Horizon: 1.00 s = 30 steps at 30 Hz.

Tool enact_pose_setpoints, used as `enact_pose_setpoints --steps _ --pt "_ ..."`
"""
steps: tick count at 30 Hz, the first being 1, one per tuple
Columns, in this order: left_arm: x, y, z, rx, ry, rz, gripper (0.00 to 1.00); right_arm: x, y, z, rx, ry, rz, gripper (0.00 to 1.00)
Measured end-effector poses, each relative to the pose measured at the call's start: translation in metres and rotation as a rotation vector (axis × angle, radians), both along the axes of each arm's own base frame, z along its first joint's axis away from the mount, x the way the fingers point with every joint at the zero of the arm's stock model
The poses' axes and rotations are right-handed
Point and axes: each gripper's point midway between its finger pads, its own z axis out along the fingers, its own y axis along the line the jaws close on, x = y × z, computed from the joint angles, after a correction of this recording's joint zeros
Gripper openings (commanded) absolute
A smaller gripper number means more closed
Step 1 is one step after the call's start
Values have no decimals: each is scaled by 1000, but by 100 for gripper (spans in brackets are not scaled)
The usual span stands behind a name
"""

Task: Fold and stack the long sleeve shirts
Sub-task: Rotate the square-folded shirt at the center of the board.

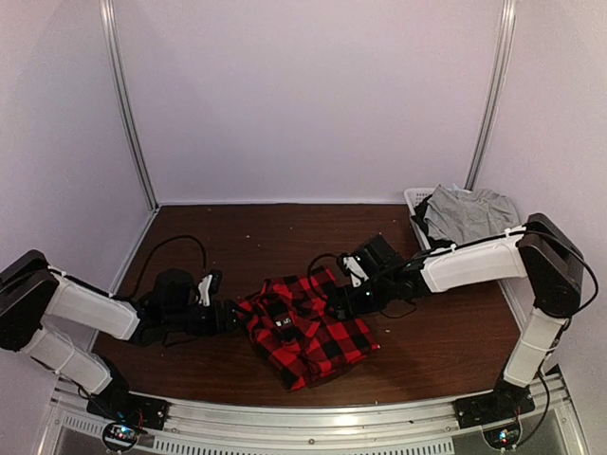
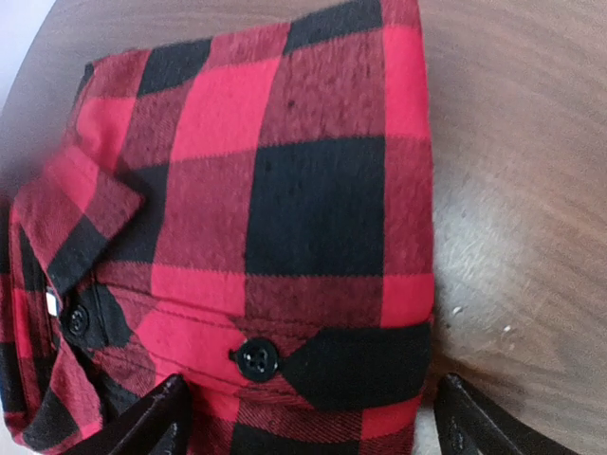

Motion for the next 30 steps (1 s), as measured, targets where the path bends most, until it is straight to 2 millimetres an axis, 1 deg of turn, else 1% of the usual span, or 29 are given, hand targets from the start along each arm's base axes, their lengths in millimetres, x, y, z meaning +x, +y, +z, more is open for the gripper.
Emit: enact_pose_setpoints --steps 4,7,10,14,17,20,22,24,25,27,30 --pt "1 -7 -15 11 44 -23 56 -20 -4 -21 46 62 11 80" --pt "7 -13 -20 21 57 -36 53 -31 -6 -16 105 71 12 78" --pt "16 -20 -19 29 44 -49 51 -47 -10 -17 136 87 9 76" --pt "35 -28 -12 39 1 -59 48 -76 -7 -18 174 107 26 75" --pt "56 -33 -11 67 -28 -69 47 -100 4 -18 206 119 59 78" --pt "82 -46 -12 96 -57 -99 47 -124 22 -13 236 120 115 82" --pt "99 -54 -12 111 -79 -119 48 -136 33 -8 256 115 150 85" --pt "118 -58 -9 130 -102 -130 48 -147 42 -5 261 109 188 87" --pt "128 -57 -6 139 -116 -128 49 -150 45 -4 260 104 197 88" --pt "150 -48 3 159 -147 -105 53 -149 45 -3 246 87 194 91" --pt "185 -26 22 199 -208 -48 61 -143 35 -6 186 57 161 94"
